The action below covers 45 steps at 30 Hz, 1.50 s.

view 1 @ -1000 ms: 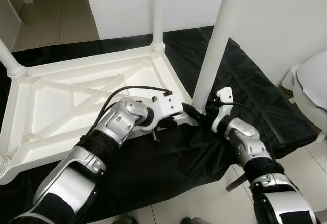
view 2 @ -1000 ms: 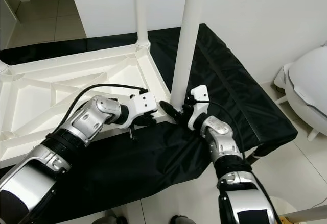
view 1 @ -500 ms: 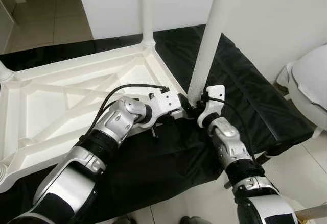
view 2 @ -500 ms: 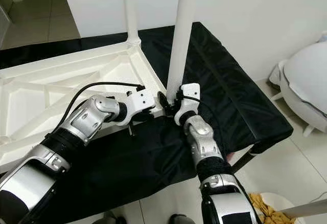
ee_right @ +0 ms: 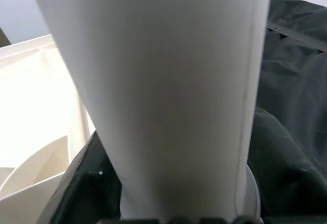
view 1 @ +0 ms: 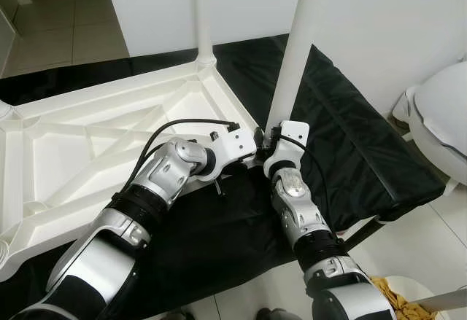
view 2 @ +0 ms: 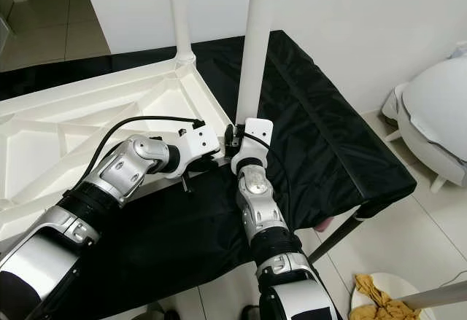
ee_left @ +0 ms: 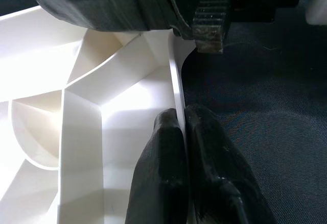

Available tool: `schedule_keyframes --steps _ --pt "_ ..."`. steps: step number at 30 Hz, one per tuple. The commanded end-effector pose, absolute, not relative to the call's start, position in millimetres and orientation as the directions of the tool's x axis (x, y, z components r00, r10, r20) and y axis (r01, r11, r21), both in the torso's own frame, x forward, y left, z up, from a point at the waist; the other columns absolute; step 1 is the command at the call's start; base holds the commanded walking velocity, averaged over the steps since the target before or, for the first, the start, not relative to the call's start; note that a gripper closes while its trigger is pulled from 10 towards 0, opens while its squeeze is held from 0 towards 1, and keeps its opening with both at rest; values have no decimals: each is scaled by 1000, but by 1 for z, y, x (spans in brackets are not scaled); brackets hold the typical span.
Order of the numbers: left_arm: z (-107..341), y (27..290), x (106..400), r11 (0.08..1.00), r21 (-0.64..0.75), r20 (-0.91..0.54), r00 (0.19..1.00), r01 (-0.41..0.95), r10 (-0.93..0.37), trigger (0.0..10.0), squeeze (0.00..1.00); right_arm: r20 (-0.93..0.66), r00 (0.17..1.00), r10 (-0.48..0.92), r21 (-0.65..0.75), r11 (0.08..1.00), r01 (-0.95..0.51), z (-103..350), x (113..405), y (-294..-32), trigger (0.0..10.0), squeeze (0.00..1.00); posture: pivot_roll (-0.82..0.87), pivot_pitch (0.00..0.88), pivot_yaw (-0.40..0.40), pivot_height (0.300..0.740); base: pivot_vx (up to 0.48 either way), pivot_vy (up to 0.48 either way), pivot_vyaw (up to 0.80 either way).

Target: Building children table

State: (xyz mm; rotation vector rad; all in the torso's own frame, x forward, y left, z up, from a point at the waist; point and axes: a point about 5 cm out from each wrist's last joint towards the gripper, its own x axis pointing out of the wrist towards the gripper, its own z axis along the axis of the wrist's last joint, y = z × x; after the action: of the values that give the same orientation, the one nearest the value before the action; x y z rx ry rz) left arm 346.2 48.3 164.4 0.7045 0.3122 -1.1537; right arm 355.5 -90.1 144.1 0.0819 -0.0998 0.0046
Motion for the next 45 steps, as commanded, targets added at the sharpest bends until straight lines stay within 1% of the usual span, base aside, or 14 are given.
schedule_keyframes --steps 1,5,6,9,10,20,21,22,33,41,42,43,44,45 --pt "167 46 344 148 346 -595 339 926 -729 10000 0 47 991 -128 56 991 126 137 359 -120 0 0 -61 74 60 740 0 0 0" --pt "167 48 343 150 346 -595 340 926 -729 10000 0 48 990 -132 73 989 129 137 358 -119 0 0 -62 74 57 740 0 0 0" --pt "167 48 343 152 346 -594 341 926 -728 10000 0 50 990 -132 73 989 128 138 358 -119 10000 0 -63 73 56 740 0 0 0" --pt "167 48 343 155 345 -593 343 926 -729 10000 0 63 989 -136 57 989 133 140 358 -120 10000 98 -64 72 55 740 0 0 0" --pt "167 47 343 155 346 -592 343 925 -729 10000 0 70 991 -116 61 992 112 141 359 -121 10000 1000 -64 69 51 740 0 0 0" --pt "166 47 343 157 347 -591 345 925 -730 10000 0 83 996 -28 35 999 25 144 365 -145 10000 1000 -64 60 46 740 0 0 0" --pt "165 47 343 158 346 -591 345 925 -729 10000 0 82 996 30 11 999 -31 146 366 -150 10000 145 -63 58 41 740 0 0 0" --pt "165 47 343 158 346 -591 345 925 -729 10000 0 81 994 73 -14 997 -72 148 367 -154 10000 0 -63 58 41 740 0 0 0" --pt "165 47 342 159 346 -589 346 925 -730 10000 0 24 863 505 -161 854 -495 151 358 -166 10000 0 -61 49 34 740 0 0 0" --pt "165 46 342 154 346 -590 342 926 -731 10000 0 -68 786 614 -200 764 -614 136 351 -174 10000 0 -57 45 36 740 0 0 0" --pt "165 46 342 154 346 -591 342 926 -731 10000 0 -75 782 619 -195 760 -620 136 351 -176 4157 0 -57 44 35 740 0 0 0" --pt "165 46 342 154 346 -591 342 926 -731 10000 0 -75 782 619 -195 760 -620 136 351 -176 4157 0 -57 44 35 740 0 0 0" --pt "165 46 342 153 346 -591 342 926 -730 10000 0 -77 776 626 -189 755 -628 136 351 -177 0 0 -57 44 35 740 0 0 0" --pt "165 46 342 154 346 -592 342 926 -730 10000 0 -75 772 631 -176 754 -633 136 351 -178 0 0 -57 43 35 740 0 0 0"
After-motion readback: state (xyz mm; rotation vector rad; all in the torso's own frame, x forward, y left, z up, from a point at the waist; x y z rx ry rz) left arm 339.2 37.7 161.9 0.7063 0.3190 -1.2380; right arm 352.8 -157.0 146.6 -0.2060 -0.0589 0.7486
